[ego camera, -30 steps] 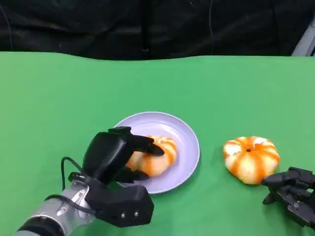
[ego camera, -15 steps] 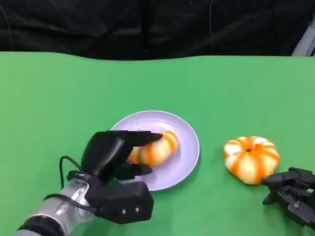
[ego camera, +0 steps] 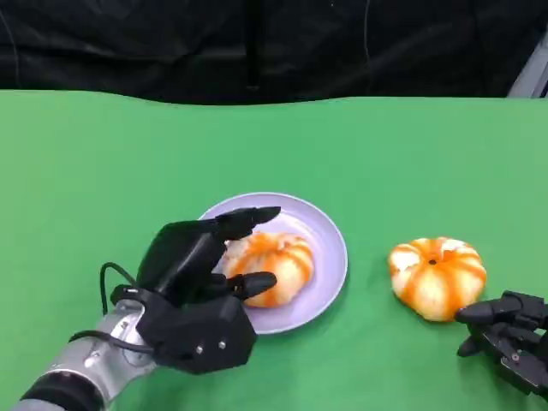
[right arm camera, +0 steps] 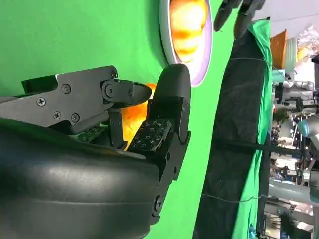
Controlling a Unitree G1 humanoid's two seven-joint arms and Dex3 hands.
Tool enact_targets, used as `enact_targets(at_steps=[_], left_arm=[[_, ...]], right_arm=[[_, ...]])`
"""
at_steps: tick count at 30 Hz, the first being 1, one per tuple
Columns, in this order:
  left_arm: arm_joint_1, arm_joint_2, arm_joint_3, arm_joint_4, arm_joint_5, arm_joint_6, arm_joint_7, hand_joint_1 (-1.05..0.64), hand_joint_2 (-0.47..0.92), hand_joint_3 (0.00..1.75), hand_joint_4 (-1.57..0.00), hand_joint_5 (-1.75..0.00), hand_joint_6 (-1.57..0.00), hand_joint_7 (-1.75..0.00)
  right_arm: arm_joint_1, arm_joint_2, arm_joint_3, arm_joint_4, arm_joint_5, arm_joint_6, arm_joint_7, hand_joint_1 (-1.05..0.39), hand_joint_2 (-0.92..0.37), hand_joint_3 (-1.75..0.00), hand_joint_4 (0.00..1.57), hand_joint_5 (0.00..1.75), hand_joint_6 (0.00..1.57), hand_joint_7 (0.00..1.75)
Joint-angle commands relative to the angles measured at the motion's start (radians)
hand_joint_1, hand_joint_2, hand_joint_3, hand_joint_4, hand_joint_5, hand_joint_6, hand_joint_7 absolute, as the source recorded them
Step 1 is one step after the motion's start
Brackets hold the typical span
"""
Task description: Grasp the bread from the table and place it into the plate.
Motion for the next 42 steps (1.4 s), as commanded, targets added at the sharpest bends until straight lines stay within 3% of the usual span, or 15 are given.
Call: enact_targets(at_steps=[1, 7, 12, 25, 33, 42], left_arm=[[0.015, 0.018, 0.019, -0.016, -0.02, -0.018, -0.024, -0.93, 0.92, 0.7, -0.66, -0.01, -0.5, -0.01], [0.022, 0.015, 0.046, -0.024, -0.053, -0.038, -0.063, -0.94, 0.92, 0.72, -0.66, -0.01, -0.5, -0.01], [0.076, -0.01, 0.202, -0.065, -0.377, -0.15, -0.362, -0.9, 0.92, 0.72, -0.69, -0.02, -0.5, -0.01], [0.142, -0.064, 0.397, -0.127, -0.677, -0.183, -0.672, -0.78, 0.92, 0.67, -0.74, -0.02, -0.53, -0.01], [0.188, -0.115, 0.557, -0.191, -0.96, -0.033, -0.922, -0.79, 0.92, 0.58, -0.8, -0.03, -0.58, -0.02], [0.235, -0.11, 0.669, -0.253, -1.045, 0.094, -0.994, -0.79, 0.92, 0.58, -0.81, -0.03, -0.59, -0.02]], right_arm=[[0.0, -0.015, 0.001, 0.002, -0.003, -0.012, -0.008, -0.04, -0.92, -0.32, 0.81, 1.23, 1.08, 0.44], [0.0, -0.016, 0.0, 0.0, 0.0, -0.003, -0.004, -0.04, -0.92, -0.33, 0.81, 1.23, 1.08, 0.44], [-0.003, -0.014, 0.001, 0.002, -0.001, -0.005, -0.006, -0.03, -0.92, -0.34, 0.81, 1.24, 1.08, 0.44], [-0.009, -0.017, -0.003, 0.009, 0.012, 0.004, 0.012, -0.01, -0.92, -0.35, 0.81, 1.26, 1.08, 0.44], [-0.007, -0.016, -0.004, 0.008, 0.015, 0.003, 0.015, -0.02, -0.92, -0.36, 0.8, 1.27, 1.07, 0.44], [-0.01, -0.015, -0.005, 0.01, 0.019, 0.007, 0.022, -0.02, -0.92, -0.36, 0.8, 1.29, 1.07, 0.45]])
